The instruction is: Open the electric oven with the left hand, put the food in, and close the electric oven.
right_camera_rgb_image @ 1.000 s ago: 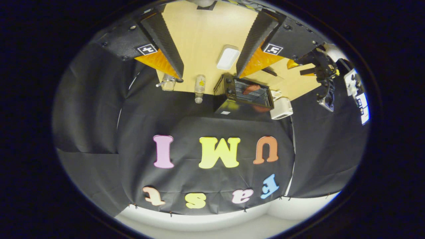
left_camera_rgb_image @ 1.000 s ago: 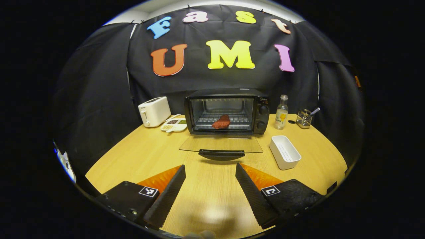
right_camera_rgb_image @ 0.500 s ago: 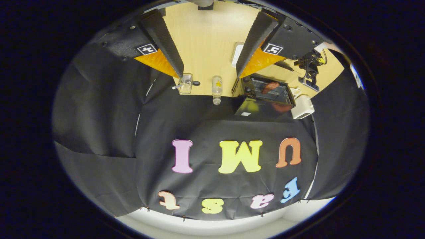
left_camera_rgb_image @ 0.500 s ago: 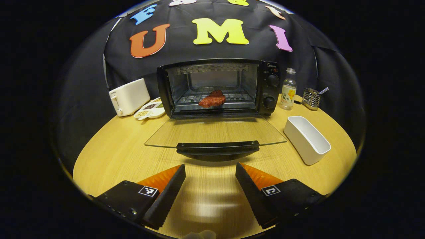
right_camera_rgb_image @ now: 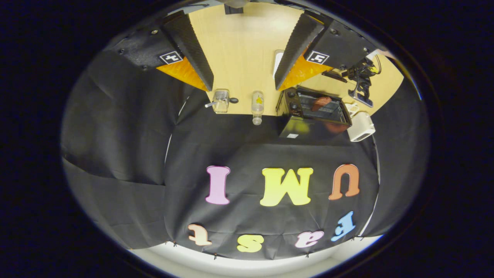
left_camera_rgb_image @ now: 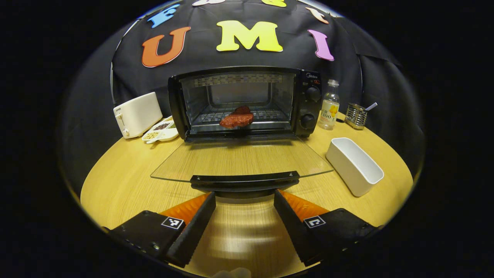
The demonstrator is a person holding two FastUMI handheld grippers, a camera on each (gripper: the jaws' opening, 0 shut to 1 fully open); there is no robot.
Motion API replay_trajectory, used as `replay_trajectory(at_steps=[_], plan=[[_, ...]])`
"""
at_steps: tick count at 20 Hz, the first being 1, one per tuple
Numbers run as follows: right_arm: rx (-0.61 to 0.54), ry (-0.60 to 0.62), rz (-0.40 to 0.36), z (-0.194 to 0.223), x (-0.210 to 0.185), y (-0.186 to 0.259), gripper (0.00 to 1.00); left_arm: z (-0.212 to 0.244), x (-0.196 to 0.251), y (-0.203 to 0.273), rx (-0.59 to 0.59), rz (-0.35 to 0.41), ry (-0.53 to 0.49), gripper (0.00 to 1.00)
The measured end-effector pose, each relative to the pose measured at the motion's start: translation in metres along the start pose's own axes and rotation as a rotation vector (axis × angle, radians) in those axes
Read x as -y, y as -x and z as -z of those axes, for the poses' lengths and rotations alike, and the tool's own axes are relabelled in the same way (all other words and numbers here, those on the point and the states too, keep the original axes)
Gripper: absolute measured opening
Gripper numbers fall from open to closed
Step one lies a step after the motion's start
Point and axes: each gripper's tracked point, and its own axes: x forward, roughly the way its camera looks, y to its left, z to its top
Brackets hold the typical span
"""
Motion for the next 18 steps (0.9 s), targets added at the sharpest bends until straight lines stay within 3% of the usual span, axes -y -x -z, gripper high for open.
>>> replay_trajectory(at_steps=[7,18], plan=[[0.001,-0.018,-0.027,0.000,-0.010,-0.010,0.97,-0.031,-0.006,0.011,0.026,0.009,-0.002,0.96],[0.025,-0.081,-0.011,0.000,-0.005,-0.011,0.97,-0.159,-0.008,-0.004,0.205,-0.007,-0.086,0.97]])
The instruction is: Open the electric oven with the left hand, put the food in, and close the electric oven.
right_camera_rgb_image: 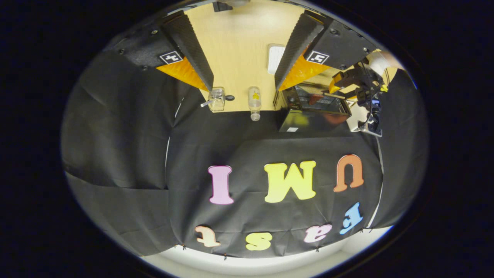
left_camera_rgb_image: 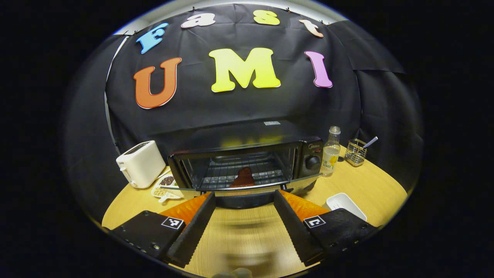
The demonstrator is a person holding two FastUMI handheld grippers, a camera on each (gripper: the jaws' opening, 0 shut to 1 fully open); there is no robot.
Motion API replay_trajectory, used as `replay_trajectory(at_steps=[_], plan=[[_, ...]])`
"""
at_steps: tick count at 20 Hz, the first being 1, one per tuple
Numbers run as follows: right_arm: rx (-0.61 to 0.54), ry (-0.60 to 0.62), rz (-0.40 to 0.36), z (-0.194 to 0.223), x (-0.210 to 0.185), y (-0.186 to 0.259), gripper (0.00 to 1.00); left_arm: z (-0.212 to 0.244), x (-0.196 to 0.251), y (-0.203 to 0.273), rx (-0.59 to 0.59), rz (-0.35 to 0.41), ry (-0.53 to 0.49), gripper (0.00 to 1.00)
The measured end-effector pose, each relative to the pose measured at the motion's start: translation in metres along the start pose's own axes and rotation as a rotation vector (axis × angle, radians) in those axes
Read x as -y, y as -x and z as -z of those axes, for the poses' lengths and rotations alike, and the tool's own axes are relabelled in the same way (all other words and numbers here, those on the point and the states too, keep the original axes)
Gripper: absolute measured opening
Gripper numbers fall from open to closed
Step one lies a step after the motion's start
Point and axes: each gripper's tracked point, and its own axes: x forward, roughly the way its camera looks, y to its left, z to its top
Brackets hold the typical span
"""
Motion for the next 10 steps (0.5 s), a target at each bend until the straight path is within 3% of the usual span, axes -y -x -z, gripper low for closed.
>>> replay_trajectory(at_steps=[5,10], plan=[[0.005,-0.002,0.028,0.001,0.012,0.005,1.00,-0.027,-0.006,-0.031,0.025,0.015,-0.045,0.96],[-0.009,0.015,0.041,0.004,0.019,0.014,1.00,-0.040,-0.013,-0.047,0.055,-0.006,-0.018,0.97]])
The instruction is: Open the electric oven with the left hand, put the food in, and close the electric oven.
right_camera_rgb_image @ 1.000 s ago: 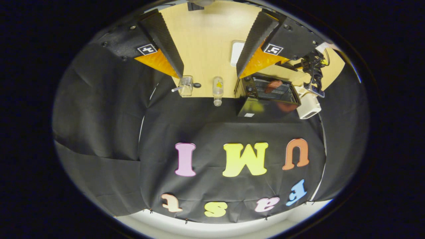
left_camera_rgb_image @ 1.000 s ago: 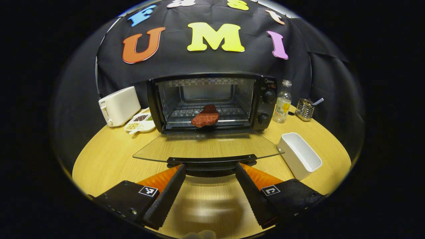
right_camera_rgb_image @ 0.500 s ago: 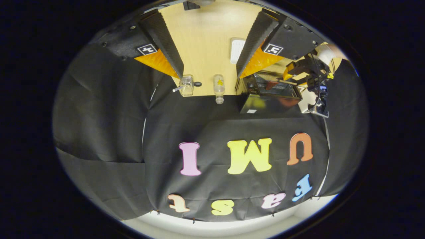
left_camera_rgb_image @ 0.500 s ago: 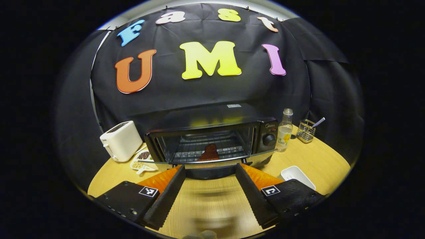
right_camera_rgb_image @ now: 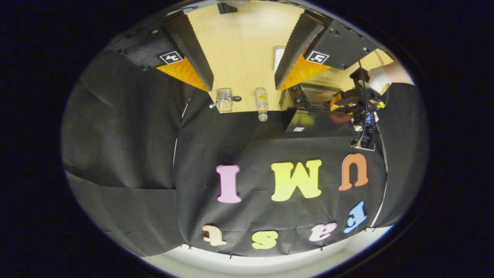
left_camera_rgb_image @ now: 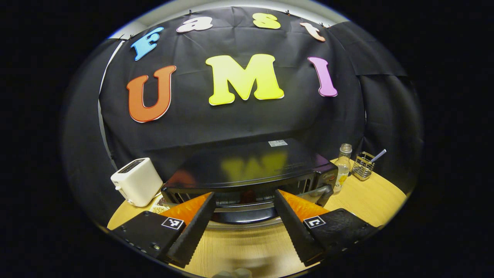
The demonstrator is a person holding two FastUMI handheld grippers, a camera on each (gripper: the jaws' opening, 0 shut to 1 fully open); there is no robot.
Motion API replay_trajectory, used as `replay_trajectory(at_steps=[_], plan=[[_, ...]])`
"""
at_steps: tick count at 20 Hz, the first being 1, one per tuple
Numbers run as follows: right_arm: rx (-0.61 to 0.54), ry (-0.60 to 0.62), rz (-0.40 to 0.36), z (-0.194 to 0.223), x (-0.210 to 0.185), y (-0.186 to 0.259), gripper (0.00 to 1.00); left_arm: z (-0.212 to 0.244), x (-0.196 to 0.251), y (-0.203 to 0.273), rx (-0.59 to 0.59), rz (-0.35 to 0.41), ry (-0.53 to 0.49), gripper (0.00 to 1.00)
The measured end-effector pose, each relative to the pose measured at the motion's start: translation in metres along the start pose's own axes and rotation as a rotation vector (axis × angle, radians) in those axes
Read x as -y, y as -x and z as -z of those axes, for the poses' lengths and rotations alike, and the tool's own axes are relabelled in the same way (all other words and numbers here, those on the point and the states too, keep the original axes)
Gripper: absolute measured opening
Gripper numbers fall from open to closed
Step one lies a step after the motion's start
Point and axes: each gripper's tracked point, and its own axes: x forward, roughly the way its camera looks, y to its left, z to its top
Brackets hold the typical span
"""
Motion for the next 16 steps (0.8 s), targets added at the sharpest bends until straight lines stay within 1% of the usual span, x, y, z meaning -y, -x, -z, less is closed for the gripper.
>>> replay_trajectory(at_steps=[3,7,8,9,11,12,13,14,16], plan=[[-0.009,0.015,-0.003,0.002,0.000,0.005,1.00,-0.002,0.002,-0.005,0.032,0.002,0.011,0.97],[-0.018,0.046,0.009,0.002,0.004,0.014,1.00,-0.016,0.000,-0.024,0.095,-0.020,-0.046,0.96],[-0.019,0.052,0.014,0.001,0.006,0.016,1.00,-0.016,0.001,-0.027,0.092,-0.025,-0.053,0.96],[-0.023,0.057,0.019,0.003,0.007,0.018,0.97,-0.018,0.000,-0.030,0.098,-0.030,-0.052,0.96],[-0.033,0.057,0.023,0.006,0.010,0.020,0.97,-0.018,0.001,-0.034,0.099,-0.027,-0.038,0.96],[-0.037,0.053,0.023,0.008,0.010,0.020,1.00,-0.019,0.001,-0.033,0.098,-0.023,-0.034,0.96],[-0.037,0.048,0.023,0.008,0.010,0.020,1.00,-0.019,-0.001,-0.032,0.094,-0.027,-0.035,0.96],[-0.036,0.046,0.021,0.009,0.009,0.021,0.97,-0.019,-0.002,-0.030,0.091,-0.028,-0.034,0.97],[-0.027,0.040,0.013,0.010,0.008,0.022,0.97,-0.019,-0.004,-0.019,0.086,-0.030,-0.026,0.97]])
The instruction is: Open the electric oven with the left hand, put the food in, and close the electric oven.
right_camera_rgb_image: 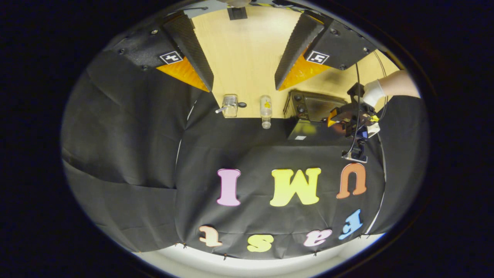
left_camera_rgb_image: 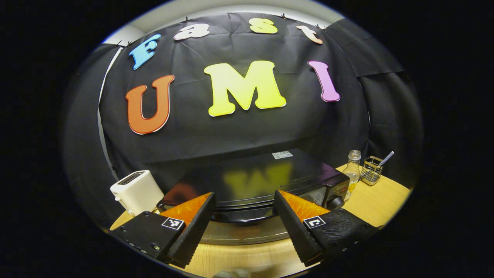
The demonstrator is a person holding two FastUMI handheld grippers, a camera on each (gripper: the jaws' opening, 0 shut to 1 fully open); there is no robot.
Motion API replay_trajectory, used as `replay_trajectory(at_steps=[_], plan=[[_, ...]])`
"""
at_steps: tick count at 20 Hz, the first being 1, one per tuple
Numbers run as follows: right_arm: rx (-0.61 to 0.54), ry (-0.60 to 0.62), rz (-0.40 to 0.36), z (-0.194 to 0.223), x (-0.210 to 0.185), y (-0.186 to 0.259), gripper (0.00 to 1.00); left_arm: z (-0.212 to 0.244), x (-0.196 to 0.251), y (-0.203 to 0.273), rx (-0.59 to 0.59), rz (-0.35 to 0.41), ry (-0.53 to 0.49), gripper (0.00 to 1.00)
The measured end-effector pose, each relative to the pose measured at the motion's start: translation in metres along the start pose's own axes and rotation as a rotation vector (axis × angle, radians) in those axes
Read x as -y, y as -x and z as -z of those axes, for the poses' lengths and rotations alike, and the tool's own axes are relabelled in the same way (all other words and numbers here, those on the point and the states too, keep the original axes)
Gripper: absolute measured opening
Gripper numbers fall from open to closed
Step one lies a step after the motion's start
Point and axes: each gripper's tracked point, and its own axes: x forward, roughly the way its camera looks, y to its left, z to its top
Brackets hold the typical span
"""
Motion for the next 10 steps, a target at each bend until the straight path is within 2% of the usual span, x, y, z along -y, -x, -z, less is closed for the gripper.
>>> replay_trajectory(at_steps=[4,7,8,9,10], plan=[[0.022,-0.015,-0.038,0.000,-0.006,-0.002,1.00,-0.029,-0.002,0.053,0.075,0.004,0.030,0.96],[0.043,-0.011,-0.095,0.000,-0.011,-0.005,0.97,-0.051,-0.001,0.119,0.122,0.004,0.032,0.96],[0.055,-0.011,-0.118,-0.001,-0.012,-0.005,1.00,-0.056,0.000,0.143,0.126,-0.004,0.034,0.96],[0.071,-0.013,-0.143,-0.005,-0.013,-0.003,0.97,-0.057,0.002,0.169,0.123,-0.014,0.031,0.96],[0.087,-0.013,-0.166,-0.008,-0.013,-0.003,1.00,-0.060,0.002,0.194,0.123,-0.030,0.026,1.00]])
